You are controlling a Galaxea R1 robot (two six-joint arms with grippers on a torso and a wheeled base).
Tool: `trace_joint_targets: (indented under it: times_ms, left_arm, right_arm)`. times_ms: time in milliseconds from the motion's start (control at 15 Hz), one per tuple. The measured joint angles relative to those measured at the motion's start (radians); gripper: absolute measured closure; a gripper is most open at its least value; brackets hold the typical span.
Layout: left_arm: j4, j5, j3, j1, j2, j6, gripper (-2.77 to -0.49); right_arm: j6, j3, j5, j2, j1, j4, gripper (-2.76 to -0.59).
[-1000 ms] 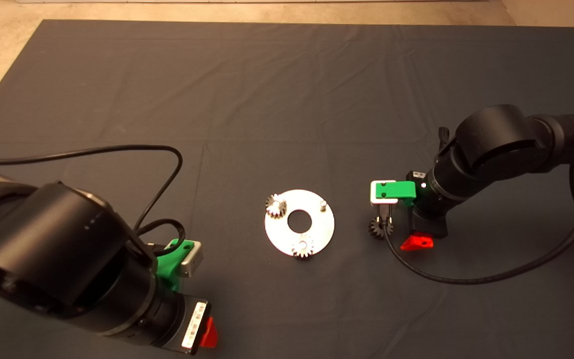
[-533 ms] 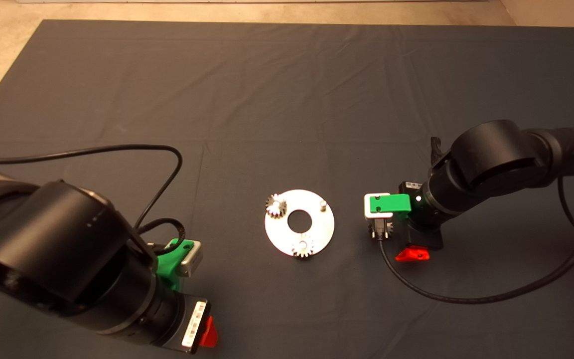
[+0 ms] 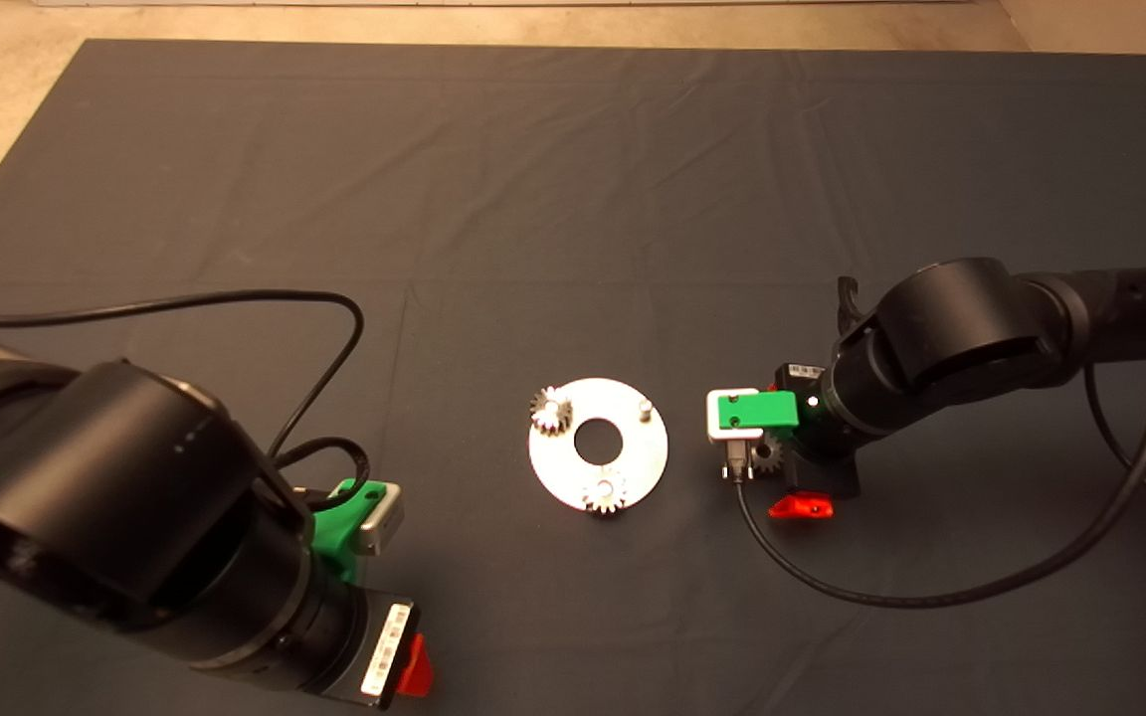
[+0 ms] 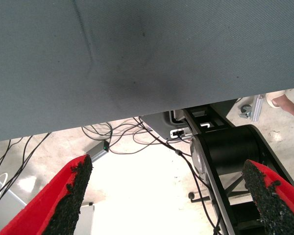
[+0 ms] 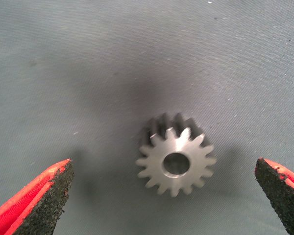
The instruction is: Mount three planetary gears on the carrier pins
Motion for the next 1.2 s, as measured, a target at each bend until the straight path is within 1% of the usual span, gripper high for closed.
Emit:
trace_joint_targets:
  times_ms: [133,200,467,533,600,800,867,1000,1067,1200]
  left_arm:
    - [-0.001,0.0,0.0,0.0,0.0,0.0,-2.18]
    - [-0.001,0.0,0.0,0.0,0.0,0.0,-2.18]
    - [-0.001,0.0,0.0,0.0,0.0,0.0,-2.18]
    - [-0.001,0.0,0.0,0.0,0.0,0.0,-2.18]
    - [-0.001,0.0,0.0,0.0,0.0,0.0,-2.18]
    - [-0.001,0.0,0.0,0.0,0.0,0.0,-2.18]
    - [-0.001,0.0,0.0,0.0,0.0,0.0,-2.18]
    - [-0.001,0.0,0.0,0.0,0.0,0.0,-2.18]
    - [-0.001,0.0,0.0,0.0,0.0,0.0,-2.18]
    - [-0.001,0.0,0.0,0.0,0.0,0.0,-2.18]
  right_arm:
    - [0.0,-0.016,-0.001,0.001,-0.006,-0.001,-2.75]
    - [-0.003,-0.025,-0.001,0.003,-0.009,-0.001,-2.71]
    - [-0.003,-0.058,0.0,0.017,-0.01,-0.002,-2.69]
    - [-0.003,-0.062,0.0,0.018,-0.011,-0.003,-2.58]
    - [-0.003,-0.065,-0.001,0.018,-0.015,-0.003,-2.53]
    - [-0.004,-0.073,-0.001,0.023,-0.023,-0.004,-2.51]
    - [-0.003,-0.074,0.0,0.024,-0.024,-0.004,-2.42]
    - [-0.003,-0.081,-0.001,0.024,-0.024,-0.004,-2.36]
    - [-0.003,-0.084,-0.001,0.024,-0.024,-0.004,-2.27]
    - [-0.003,-0.085,0.0,0.027,-0.026,-0.004,-2.24]
